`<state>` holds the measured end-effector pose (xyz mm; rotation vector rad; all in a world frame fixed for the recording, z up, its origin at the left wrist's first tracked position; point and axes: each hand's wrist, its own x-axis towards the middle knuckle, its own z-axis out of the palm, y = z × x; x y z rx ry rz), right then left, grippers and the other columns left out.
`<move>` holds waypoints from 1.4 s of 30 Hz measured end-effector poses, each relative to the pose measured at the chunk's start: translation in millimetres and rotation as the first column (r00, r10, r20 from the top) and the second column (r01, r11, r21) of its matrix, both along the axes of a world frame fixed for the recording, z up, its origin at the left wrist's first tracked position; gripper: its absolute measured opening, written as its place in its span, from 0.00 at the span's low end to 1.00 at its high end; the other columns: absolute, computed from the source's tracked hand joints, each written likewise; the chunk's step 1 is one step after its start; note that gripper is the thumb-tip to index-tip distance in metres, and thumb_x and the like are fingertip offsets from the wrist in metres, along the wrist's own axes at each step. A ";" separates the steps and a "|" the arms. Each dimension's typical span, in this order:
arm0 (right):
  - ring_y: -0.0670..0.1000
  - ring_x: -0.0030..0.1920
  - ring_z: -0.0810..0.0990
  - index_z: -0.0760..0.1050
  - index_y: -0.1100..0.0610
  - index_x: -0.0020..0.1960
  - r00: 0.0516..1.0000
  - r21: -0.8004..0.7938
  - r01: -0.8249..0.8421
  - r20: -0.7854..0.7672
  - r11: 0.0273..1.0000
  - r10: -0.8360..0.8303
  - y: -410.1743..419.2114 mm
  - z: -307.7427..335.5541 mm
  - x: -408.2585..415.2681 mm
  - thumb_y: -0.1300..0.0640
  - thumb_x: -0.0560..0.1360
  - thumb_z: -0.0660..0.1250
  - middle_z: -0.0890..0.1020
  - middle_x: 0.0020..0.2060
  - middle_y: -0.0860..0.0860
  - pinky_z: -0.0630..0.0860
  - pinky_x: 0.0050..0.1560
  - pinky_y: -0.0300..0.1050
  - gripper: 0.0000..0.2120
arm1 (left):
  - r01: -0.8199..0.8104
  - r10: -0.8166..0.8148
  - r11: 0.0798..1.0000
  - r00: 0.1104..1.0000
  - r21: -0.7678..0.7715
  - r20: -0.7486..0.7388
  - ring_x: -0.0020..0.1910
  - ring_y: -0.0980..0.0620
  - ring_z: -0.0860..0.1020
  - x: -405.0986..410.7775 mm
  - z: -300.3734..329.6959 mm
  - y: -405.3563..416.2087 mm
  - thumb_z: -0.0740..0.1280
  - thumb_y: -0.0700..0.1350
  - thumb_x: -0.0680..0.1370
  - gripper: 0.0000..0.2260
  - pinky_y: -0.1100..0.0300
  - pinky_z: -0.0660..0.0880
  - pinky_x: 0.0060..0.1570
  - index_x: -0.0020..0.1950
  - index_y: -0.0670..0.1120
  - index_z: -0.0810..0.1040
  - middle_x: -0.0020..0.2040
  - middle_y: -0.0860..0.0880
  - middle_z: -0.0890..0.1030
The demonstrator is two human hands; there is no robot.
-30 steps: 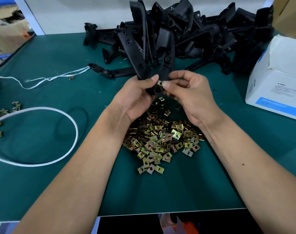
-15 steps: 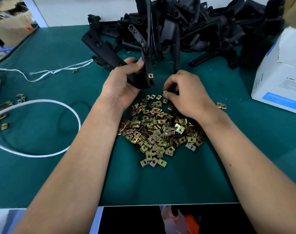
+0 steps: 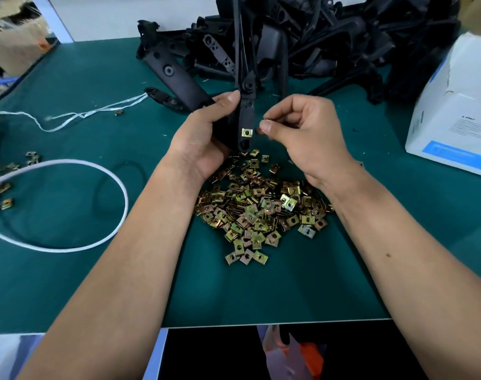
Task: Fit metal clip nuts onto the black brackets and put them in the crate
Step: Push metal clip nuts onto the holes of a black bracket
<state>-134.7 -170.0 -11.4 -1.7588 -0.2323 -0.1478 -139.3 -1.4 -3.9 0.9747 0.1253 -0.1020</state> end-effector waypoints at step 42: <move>0.50 0.38 0.82 0.73 0.57 0.52 0.974 0.194 -0.173 -0.111 0.966 0.196 -13.6 1.3 3.4 0.66 0.73 0.77 0.87 0.38 0.54 0.79 0.42 0.39 0.14 | 0.105 -0.094 0.983 0.992 0.147 -0.081 0.44 0.48 0.86 -4.2 1.6 1.6 0.72 0.40 0.77 0.06 0.58 0.83 0.43 0.52 0.40 0.82 0.47 0.43 0.86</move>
